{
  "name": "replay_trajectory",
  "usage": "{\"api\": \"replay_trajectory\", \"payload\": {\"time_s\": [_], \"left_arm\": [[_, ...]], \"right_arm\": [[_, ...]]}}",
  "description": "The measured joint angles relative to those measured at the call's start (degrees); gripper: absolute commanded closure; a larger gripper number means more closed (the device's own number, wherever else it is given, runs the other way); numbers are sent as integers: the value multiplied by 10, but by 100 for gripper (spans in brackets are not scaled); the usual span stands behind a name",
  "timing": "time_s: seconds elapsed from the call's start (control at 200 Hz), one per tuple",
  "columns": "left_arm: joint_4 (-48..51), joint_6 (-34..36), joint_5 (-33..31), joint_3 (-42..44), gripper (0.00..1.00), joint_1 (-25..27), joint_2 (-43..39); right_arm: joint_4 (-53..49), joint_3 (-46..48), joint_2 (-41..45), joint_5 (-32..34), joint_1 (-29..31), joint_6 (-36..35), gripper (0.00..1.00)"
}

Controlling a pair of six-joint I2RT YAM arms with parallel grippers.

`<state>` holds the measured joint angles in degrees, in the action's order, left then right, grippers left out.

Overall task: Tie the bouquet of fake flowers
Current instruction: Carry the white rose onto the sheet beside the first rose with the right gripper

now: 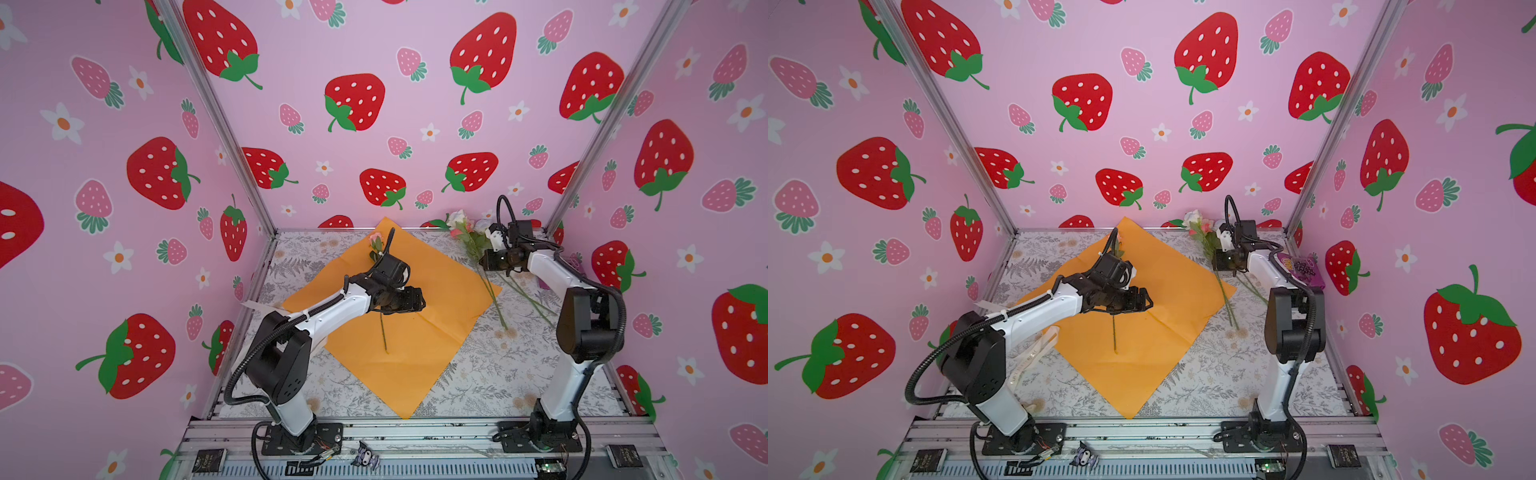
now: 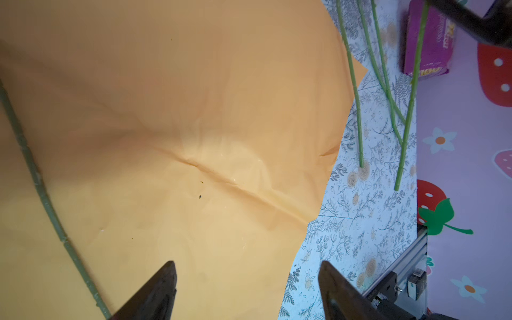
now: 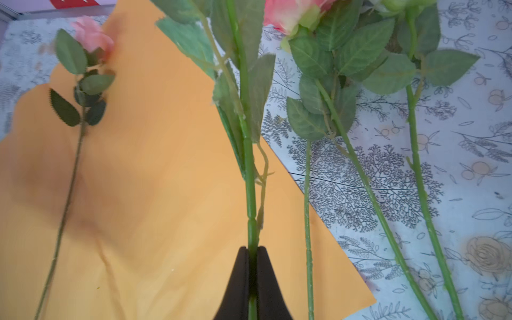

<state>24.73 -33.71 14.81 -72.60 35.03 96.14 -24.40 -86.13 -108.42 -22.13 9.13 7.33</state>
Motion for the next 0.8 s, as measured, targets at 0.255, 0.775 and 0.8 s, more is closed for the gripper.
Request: {"api": "replay_trajectory", "payload": {"time_s": [0.255,0.775,0.8], "left_arm": [[8,-22,-94,48,17,-46,-112],[13,-78,-144,196,17,-174,-280],[14,-79,-144,199,17,-175,-282]], "right_arm": [[120,89,46,-72,40,152,95],[320,2,-168,-9,289,459,94],[320,-7,-179,-6,290,463,94]]}}
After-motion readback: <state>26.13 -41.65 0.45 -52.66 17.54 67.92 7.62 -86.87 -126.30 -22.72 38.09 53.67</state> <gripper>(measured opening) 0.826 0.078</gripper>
